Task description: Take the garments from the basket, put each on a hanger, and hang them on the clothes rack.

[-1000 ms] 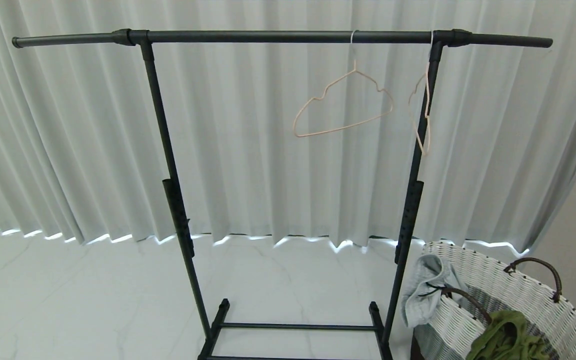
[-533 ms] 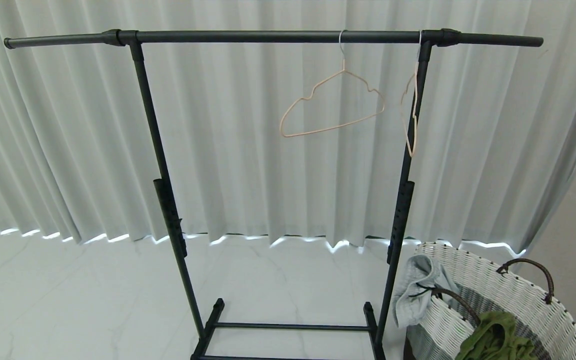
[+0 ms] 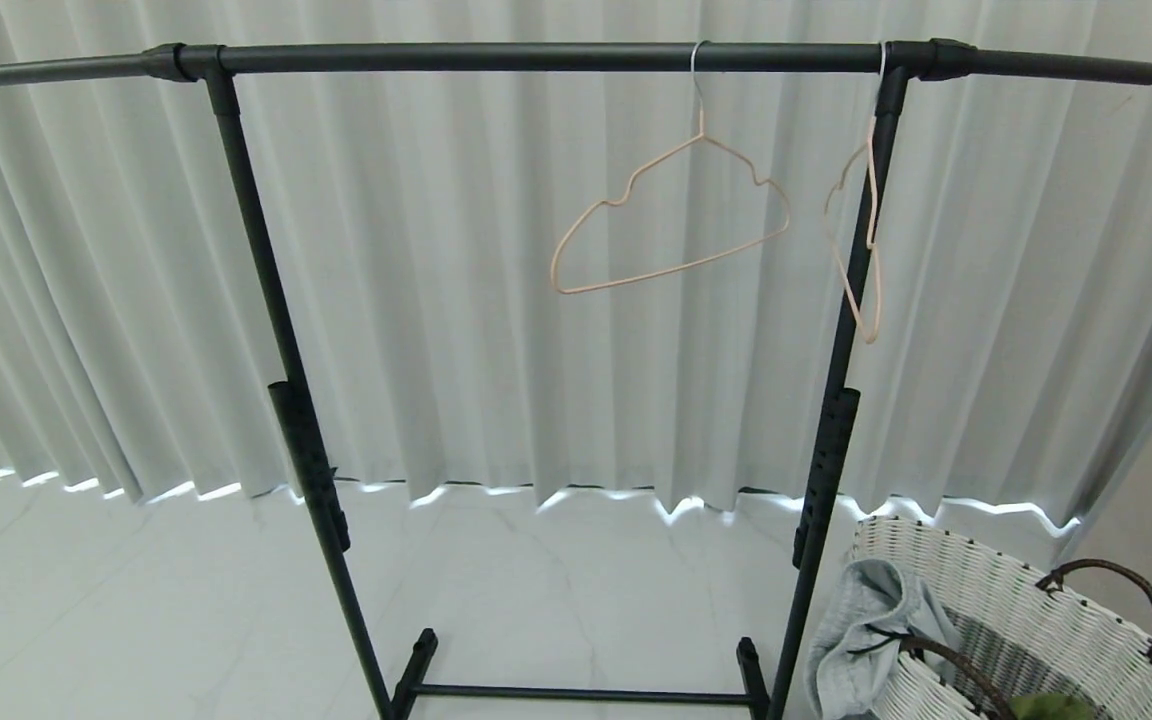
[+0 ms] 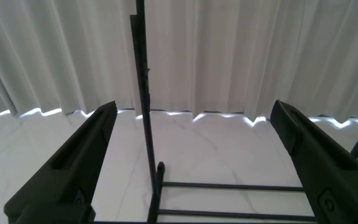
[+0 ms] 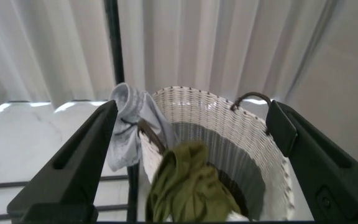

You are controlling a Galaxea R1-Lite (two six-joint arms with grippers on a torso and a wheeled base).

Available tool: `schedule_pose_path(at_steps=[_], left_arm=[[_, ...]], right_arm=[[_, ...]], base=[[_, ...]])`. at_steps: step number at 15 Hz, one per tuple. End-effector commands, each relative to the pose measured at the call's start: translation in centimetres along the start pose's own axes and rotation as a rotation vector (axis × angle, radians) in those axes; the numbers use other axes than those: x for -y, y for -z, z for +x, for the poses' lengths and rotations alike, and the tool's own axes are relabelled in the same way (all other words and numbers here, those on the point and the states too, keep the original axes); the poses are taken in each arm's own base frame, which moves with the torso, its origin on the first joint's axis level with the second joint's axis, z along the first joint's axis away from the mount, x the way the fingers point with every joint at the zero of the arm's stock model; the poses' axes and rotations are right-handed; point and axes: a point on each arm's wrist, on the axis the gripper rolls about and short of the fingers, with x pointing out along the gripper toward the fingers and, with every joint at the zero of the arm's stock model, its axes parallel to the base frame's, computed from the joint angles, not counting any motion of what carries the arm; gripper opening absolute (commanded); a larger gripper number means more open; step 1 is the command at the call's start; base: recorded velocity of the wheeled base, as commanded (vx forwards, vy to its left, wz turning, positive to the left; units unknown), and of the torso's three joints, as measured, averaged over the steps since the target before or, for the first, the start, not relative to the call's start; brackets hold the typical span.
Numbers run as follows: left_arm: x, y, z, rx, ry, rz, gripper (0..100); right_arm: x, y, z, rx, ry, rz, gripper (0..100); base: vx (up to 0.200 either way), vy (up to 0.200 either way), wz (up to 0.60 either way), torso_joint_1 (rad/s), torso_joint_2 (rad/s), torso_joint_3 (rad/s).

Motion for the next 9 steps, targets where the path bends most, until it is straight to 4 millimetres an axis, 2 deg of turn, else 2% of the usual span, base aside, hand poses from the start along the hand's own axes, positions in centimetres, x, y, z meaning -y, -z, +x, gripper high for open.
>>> schedule_pose_path(at_steps=[1, 3, 5, 7, 9], left_arm=[[0.0, 0.0, 0.0, 0.0, 0.0, -0.005, 100], [0.0, 0.0, 0.0, 0.0, 0.0, -0.011, 100], [0.0, 0.0, 0.0, 0.0, 0.0, -0.011, 100], [0.0, 0.0, 0.0, 0.0, 0.0, -0.011, 100], [0.0, 0.0, 0.0, -0.001, 0.0, -0.011, 100]], right_arm=[[0.0, 0.0, 0.0, 0.003, 0.0, -0.005, 100], [0.0, -0.5, -0.1, 0.041, -0.015, -0.034, 100], [0.0, -4.2, 0.1, 0.047, -0.081, -0.041, 100], [-0.2, -6.6, 2.5, -0.096, -0.116, -0.132, 100], [-0.6, -8.1, 6.5, -0.295, -0.067, -0.211, 100]], base=[[0.0, 0.0, 0.0, 0.0, 0.0, 0.0], [0.0, 0.0, 0.0, 0.0, 0.0, 0.0], [0.0, 0.0, 0.0, 0.0, 0.0, 0.0], [0.0, 0.0, 0.0, 0.0, 0.0, 0.0], [0.0, 0.0, 0.0, 0.0, 0.0, 0.0]])
